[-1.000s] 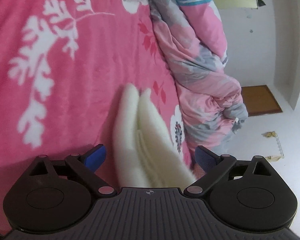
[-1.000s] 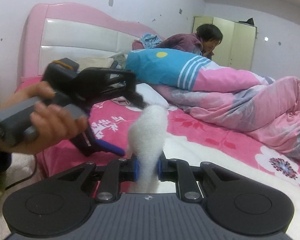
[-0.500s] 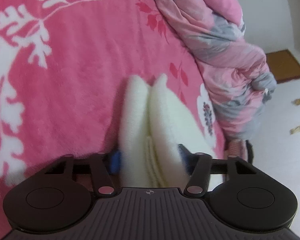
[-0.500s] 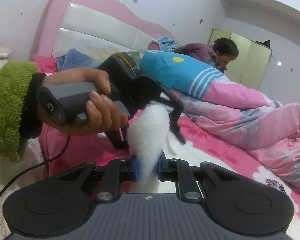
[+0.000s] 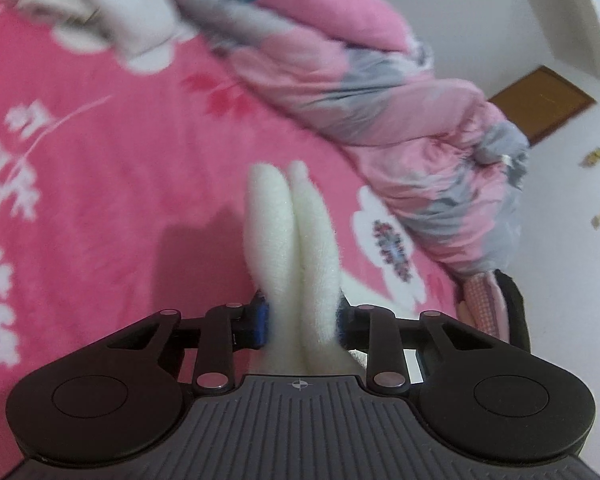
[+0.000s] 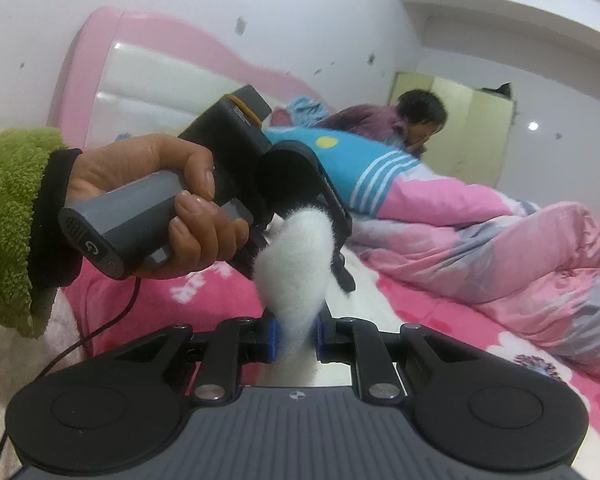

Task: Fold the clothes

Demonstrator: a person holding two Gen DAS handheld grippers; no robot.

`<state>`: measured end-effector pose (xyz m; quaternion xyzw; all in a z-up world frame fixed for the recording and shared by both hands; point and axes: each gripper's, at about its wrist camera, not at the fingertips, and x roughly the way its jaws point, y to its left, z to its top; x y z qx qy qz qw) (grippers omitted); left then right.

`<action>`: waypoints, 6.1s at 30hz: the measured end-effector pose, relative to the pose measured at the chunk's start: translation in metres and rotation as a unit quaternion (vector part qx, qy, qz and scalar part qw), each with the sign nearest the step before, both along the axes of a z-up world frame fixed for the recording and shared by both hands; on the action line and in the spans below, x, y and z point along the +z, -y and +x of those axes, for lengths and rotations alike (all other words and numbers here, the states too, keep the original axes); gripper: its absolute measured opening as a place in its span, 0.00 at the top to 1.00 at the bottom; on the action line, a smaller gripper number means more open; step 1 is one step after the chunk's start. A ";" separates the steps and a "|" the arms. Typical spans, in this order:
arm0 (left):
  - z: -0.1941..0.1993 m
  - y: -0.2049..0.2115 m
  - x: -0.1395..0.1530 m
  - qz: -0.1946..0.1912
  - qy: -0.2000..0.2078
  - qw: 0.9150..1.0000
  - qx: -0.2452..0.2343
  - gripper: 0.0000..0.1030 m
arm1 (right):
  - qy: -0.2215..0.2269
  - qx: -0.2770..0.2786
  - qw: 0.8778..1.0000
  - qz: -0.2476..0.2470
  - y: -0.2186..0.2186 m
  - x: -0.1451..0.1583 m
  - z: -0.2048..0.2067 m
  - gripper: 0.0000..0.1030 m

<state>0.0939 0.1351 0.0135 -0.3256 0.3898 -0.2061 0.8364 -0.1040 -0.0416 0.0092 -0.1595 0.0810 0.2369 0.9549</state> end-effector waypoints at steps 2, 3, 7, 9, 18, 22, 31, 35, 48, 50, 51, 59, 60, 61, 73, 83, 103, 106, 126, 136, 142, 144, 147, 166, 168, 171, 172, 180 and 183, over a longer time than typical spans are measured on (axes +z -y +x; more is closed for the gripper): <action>-0.005 0.016 0.016 0.009 0.019 1.000 -0.005 0.74 | 0.011 -0.010 1.000 0.015 0.010 0.005 -0.006 0.84; -0.008 0.025 0.024 0.017 0.029 0.999 -0.009 0.74 | 0.016 -0.015 0.999 0.024 0.015 0.007 -0.009 0.84; -0.019 0.064 0.053 0.045 0.068 0.996 -0.026 0.74 | 0.035 -0.038 0.997 0.063 0.042 0.016 -0.021 0.84; -0.025 0.086 0.065 0.058 0.085 0.994 -0.038 0.74 | 0.043 -0.049 0.994 0.083 0.057 0.019 -0.027 0.84; -0.045 0.211 0.080 0.129 0.123 0.975 -0.133 0.74 | 0.055 -0.121 0.978 0.164 0.132 0.021 -0.060 0.84; -0.043 0.265 0.057 0.169 0.110 0.964 -0.172 0.73 | 0.035 -0.164 0.965 0.200 0.168 0.009 -0.072 0.84; -0.052 0.298 0.021 0.196 0.141 0.942 -0.234 0.54 | -0.114 -0.195 0.890 0.395 0.243 -0.052 -0.063 0.84; -0.074 0.260 0.051 0.152 0.186 0.946 -0.218 0.44 | -0.153 -0.176 0.855 0.463 0.264 -0.064 -0.056 0.84; -0.129 0.146 0.003 0.221 0.143 0.954 -0.139 0.44 | -0.215 -0.126 0.799 0.547 0.291 -0.063 -0.050 0.61; -0.129 0.138 -0.009 0.196 0.127 0.964 -0.128 0.43 | -0.227 -0.130 0.801 0.539 0.290 -0.058 -0.044 0.60; -0.131 0.134 -0.013 0.186 0.124 0.967 -0.123 0.43 | -0.233 -0.131 0.802 0.535 0.289 -0.055 -0.041 0.60; -0.142 0.122 -0.017 0.181 0.162 0.961 -0.132 0.43 | -0.218 -0.116 0.839 0.485 0.285 -0.016 -0.017 0.73; -0.143 0.122 -0.017 0.183 0.165 0.959 -0.136 0.43 | -0.207 -0.110 0.851 0.471 0.283 -0.008 -0.017 0.73; -0.145 0.122 -0.018 0.185 0.171 0.957 -0.140 0.43 | -0.195 -0.104 0.862 0.456 0.281 0.001 -0.017 0.73; -0.185 0.178 -0.044 0.308 0.244 0.899 -0.192 0.43 | -0.228 -0.132 0.831 0.490 0.303 -0.035 -0.021 0.75; -0.168 0.176 -0.052 0.294 0.191 0.930 -0.109 0.45 | -0.219 -0.127 0.865 0.432 0.306 -0.026 -0.026 0.77; -0.169 0.144 -0.043 0.242 0.171 0.934 -0.201 0.47 | -0.266 -0.146 0.848 0.435 0.322 -0.072 -0.027 0.78; -0.167 0.123 -0.038 0.184 0.156 0.954 -0.181 0.44 | -0.272 -0.140 0.841 0.447 0.326 -0.075 -0.026 0.78; -0.138 0.145 -0.057 0.132 0.123 0.971 -0.155 0.44 | -0.153 -0.192 0.933 0.261 0.280 0.042 -0.026 0.65; -0.140 0.137 -0.065 0.105 0.136 0.971 -0.167 0.46 | -0.155 -0.160 0.975 -0.020 0.171 -0.020 0.038 0.75; -0.139 0.132 -0.071 0.083 0.140 0.971 -0.173 0.47 | -0.133 -0.134 0.982 -0.004 0.140 0.034 0.055 0.74; -0.139 0.130 -0.072 0.078 0.142 0.971 -0.174 0.47 | -0.128 -0.119 0.985 -0.009 0.130 0.031 0.071 0.75; -0.137 0.126 -0.076 0.062 0.140 0.973 -0.174 0.47 | -0.188 -0.139 0.971 -0.038 0.142 -0.018 0.107 0.75; -0.137 0.119 -0.084 0.034 0.157 0.969 -0.190 0.47 | -0.240 -0.148 0.958 -0.051 0.115 0.001 0.200 0.76; -0.137 0.118 -0.084 0.033 0.158 0.968 -0.192 0.47 | -0.236 -0.155 0.958 -0.042 0.113 -0.001 0.213 0.76; -0.136 0.118 -0.085 0.031 0.155 0.969 -0.191 0.47 | -0.251 -0.173 0.951 -0.043 0.114 -0.019 0.236 0.74; -0.136 0.117 -0.085 0.029 0.154 0.969 -0.191 0.47 | -0.257 -0.175 0.949 -0.040 0.114 -0.021 0.239 0.74; -0.135 0.115 -0.085 0.023 0.149 0.970 -0.192 0.47 | -0.207 -0.173 0.962 0.038 0.139 0.019 0.189 0.75; -0.134 0.115 -0.084 0.022 0.146 0.970 -0.192 0.47 | -0.186 -0.132 0.973 0.026 0.134 0.042 0.145 0.75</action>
